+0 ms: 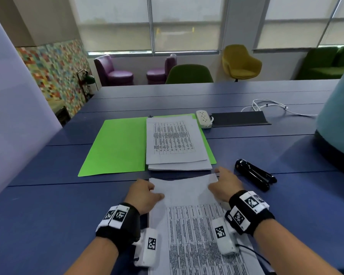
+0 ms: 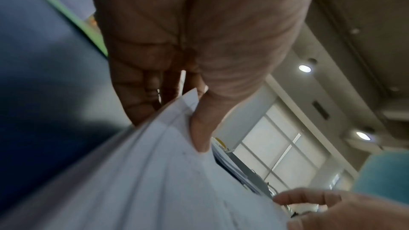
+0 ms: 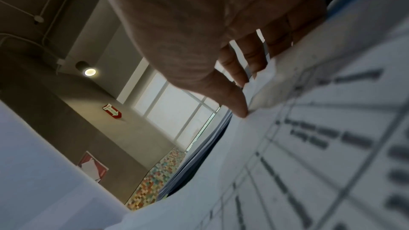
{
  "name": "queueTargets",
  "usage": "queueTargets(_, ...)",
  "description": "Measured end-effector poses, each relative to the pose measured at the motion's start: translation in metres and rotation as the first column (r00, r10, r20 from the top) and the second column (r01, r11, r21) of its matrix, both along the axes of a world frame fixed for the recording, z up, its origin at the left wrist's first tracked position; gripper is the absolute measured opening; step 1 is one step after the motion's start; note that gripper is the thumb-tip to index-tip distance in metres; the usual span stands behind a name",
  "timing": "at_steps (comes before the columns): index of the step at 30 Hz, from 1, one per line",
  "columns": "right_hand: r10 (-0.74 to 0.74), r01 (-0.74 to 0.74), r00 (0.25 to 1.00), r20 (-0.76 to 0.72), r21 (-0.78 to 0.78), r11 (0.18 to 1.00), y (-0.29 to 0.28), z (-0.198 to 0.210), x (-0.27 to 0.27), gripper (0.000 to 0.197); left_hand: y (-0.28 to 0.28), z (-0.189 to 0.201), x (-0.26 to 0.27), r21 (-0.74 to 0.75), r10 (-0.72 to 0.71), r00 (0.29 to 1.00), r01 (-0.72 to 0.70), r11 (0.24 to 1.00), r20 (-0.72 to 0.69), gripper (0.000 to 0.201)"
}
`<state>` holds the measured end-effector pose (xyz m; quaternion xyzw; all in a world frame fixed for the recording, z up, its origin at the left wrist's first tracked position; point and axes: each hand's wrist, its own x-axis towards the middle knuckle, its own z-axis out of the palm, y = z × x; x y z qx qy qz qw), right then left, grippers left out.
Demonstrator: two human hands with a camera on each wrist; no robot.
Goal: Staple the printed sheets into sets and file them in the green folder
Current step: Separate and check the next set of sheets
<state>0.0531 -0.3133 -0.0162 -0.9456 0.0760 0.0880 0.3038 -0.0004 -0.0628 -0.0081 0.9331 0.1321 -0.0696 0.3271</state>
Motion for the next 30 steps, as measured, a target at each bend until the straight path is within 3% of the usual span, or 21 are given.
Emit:
queueTargets(2, 0.039, -0.039, 0.999, -0.006, 0.002, 0.999, -0.001, 0.001, -0.005, 0.049, 0.003, 0.002, -0.006, 0.083, -0.048, 0.996, 0.042, 0.996, 0.069, 0.045)
queueTargets(3, 0.055, -0.055, 0.998, -0.005, -0.015, 0.998, -0.001, 0.003, -0.006, 0.05, 0.004, 0.003, -0.008, 0.113, -0.076, 0.991, 0.064, 0.992, 0.113, 0.045)
queueTargets(6, 0.076, -0.075, 0.997, 0.013, -0.035, 0.997, -0.001, 0.005, -0.006, 0.043, 0.001, 0.008, -0.009, 0.178, -0.158, 0.969, 0.124, 0.976, 0.19, 0.02)
queueTargets(10, 0.089, -0.089, 0.996, 0.005, -0.013, 0.996, -0.001, 0.005, -0.002, 0.033, -0.001, 0.004, -0.003, 0.207, -0.233, 0.967, 0.209, 0.956, 0.105, 0.041)
queueTargets(12, 0.096, -0.096, 0.995, 0.007, -0.012, 0.995, -0.002, 0.006, 0.004, 0.025, 0.0, 0.002, -0.001, 0.171, -0.232, 0.971, 0.219, 0.961, 0.057, 0.049)
queueTargets(15, 0.075, -0.075, 0.997, 0.033, 0.003, 0.997, -0.005, 0.009, 0.015, 0.007, -0.001, 0.002, 0.001, 0.187, -0.231, 0.97, 0.212, 0.959, 0.082, 0.046)
queueTargets(18, 0.106, -0.11, 0.989, 0.101, 0.037, 0.993, -0.008, 0.014, 0.022, 0.019, -0.002, 0.006, -0.002, 0.215, -0.196, 0.966, 0.158, 0.964, 0.171, 0.041)
queueTargets(21, 0.222, -0.24, 0.967, 0.127, 0.151, 0.959, -0.013, 0.021, 0.017, 0.011, -0.001, 0.006, -0.003, 0.23, -0.17, 0.965, 0.123, 0.966, 0.199, 0.037)
queueTargets(23, 0.243, -0.266, 0.964, 0.111, 0.31, 0.913, -0.021, 0.024, 0.013, 0.013, 0.002, 0.005, -0.002, 0.191, -0.181, 0.959, 0.14, 0.971, 0.217, 0.038)
queueTargets(26, 0.169, -0.19, 0.982, 0.09, 0.567, 0.801, -0.034, 0.023, 0.009, 0.016, 0.006, 0.004, -0.003, 0.005, -0.167, 0.968, 0.169, 0.986, 0.185, 0.031)
queueTargets(28, 0.118, -0.114, 0.992, 0.047, 0.74, 0.663, -0.036, 0.026, 0.003, 0.014, 0.01, 0.004, -0.003, -0.067, -0.132, 0.972, 0.148, 0.987, 0.194, 0.003)
queueTargets(29, 0.122, -0.074, 0.992, 0.003, 0.813, 0.577, -0.036, 0.028, -0.001, 0.015, 0.013, 0.002, -0.003, -0.093, -0.106, 0.971, 0.129, 0.987, 0.215, 0.007)
queueTargets(30, 0.153, -0.048, 0.987, -0.039, 0.851, 0.523, -0.036, 0.028, -0.005, 0.028, 0.016, 0.0, -0.002, -0.115, -0.073, 0.969, 0.102, 0.988, 0.238, 0.009)
